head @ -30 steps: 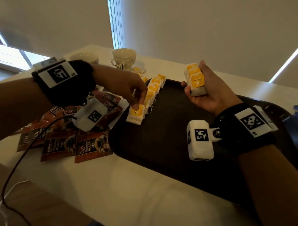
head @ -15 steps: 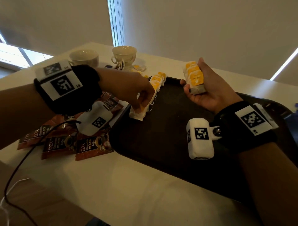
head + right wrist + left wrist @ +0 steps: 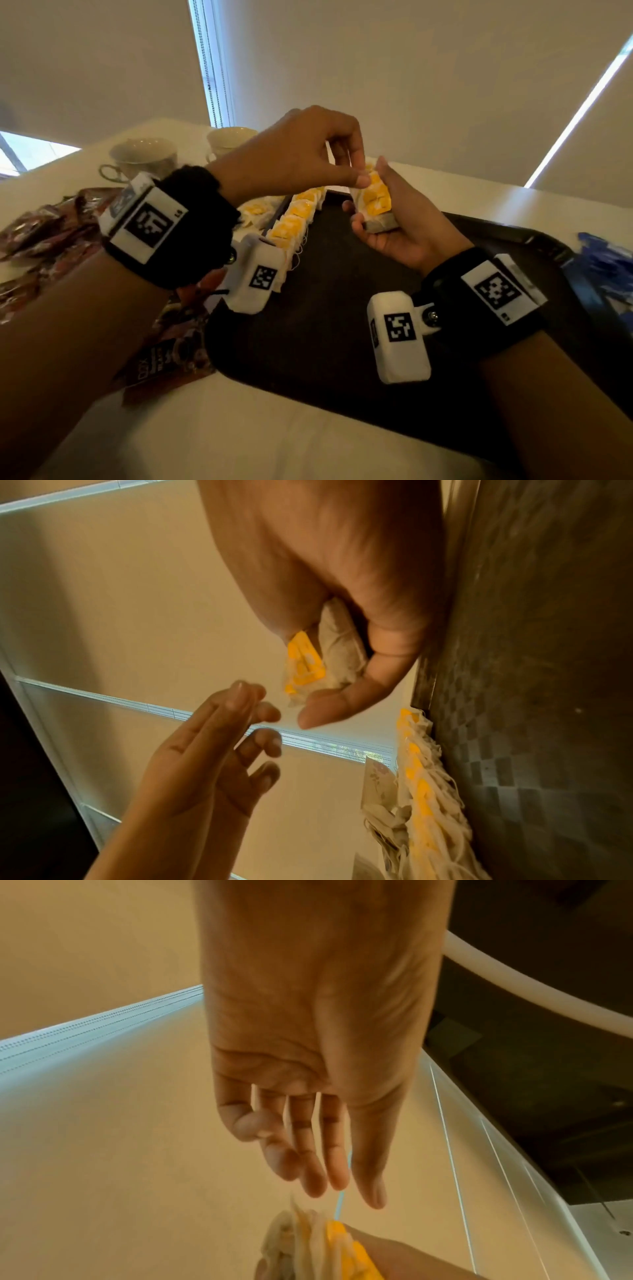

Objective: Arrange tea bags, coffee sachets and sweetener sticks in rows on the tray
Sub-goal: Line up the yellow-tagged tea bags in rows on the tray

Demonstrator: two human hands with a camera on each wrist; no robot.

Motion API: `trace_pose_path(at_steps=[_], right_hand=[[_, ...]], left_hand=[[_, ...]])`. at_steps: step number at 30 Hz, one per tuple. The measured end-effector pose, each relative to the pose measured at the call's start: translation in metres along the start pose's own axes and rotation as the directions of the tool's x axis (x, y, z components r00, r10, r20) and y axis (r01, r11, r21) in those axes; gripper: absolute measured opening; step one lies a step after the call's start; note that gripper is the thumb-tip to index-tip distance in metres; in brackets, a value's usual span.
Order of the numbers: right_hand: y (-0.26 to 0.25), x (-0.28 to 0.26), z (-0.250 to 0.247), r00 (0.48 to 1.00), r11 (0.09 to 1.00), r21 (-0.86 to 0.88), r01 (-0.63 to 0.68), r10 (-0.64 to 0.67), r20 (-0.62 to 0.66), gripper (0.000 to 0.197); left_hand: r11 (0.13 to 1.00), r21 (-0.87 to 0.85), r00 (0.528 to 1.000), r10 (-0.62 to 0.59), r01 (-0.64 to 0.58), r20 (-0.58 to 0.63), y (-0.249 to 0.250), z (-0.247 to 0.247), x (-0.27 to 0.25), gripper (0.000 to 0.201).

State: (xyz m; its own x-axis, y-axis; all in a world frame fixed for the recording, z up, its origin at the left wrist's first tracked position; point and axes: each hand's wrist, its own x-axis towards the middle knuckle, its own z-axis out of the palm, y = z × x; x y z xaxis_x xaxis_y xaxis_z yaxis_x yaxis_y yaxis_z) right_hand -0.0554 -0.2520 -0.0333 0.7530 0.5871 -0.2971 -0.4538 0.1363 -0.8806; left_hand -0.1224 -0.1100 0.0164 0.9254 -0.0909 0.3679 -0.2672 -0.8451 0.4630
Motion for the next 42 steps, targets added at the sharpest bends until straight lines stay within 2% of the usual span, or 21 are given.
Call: trace_pose_path(at_steps=[2,5,10,20,28,31,35,38,42], right_hand=[[0.002,0.001,-0.001,0.999,1.000,0.000,0.015,-0.015,0.029,0.041],[0.004,0.003,-0.002,0.997,1.000,0.003,0.021,-0.021,0.072,0.042],[0.007,0.006,0.000,0.998,1.000,-0.007,0.030,-0.030,0.051,0.041],[0.005,0.006,0.000,0.998,0.997,-0.047,0.056,-0.056,0.004,0.042],[0.005,0.006,-0.003,0.996,0.996,0.032,0.089,-0.089,-0.008,0.038],[0.005,0.005,-0.002,0.995,0.995,0.031,0.096,-0.095,-0.004,0.038],[0.006,0.006,-0.001,0.997,0.997,0.014,0.079,-0.079,0.011,0.038],[0.006,0.007,0.000,0.998,0.998,0.023,0.066,-0.066,-0.004,0.040],[0.004,0.005,-0.002,0.997,0.993,0.088,0.075,-0.073,-0.033,0.039]], left_hand=[[1.000,0.019,1.000,-0.005,0.006,-0.021,0.000,0.007,0.005,0.025],[0.998,0.068,1.000,0.010,-0.011,0.019,-0.005,0.015,0.010,0.027],[0.993,0.122,0.999,0.004,-0.008,0.037,-0.019,0.023,0.012,0.024],[0.999,0.028,0.998,0.020,-0.022,0.056,-0.015,0.014,0.009,0.016],[0.999,-0.037,0.995,0.008,-0.005,0.095,-0.007,0.014,0.006,0.013],[0.998,-0.063,0.995,0.007,-0.001,0.104,-0.007,0.020,0.006,0.014],[0.996,-0.089,0.998,-0.012,0.017,0.058,-0.008,0.024,0.008,0.023],[0.999,-0.044,0.998,-0.013,0.016,0.057,-0.007,0.025,0.008,0.014],[0.995,-0.099,0.996,0.025,-0.017,0.082,-0.004,0.019,0.007,0.012]])
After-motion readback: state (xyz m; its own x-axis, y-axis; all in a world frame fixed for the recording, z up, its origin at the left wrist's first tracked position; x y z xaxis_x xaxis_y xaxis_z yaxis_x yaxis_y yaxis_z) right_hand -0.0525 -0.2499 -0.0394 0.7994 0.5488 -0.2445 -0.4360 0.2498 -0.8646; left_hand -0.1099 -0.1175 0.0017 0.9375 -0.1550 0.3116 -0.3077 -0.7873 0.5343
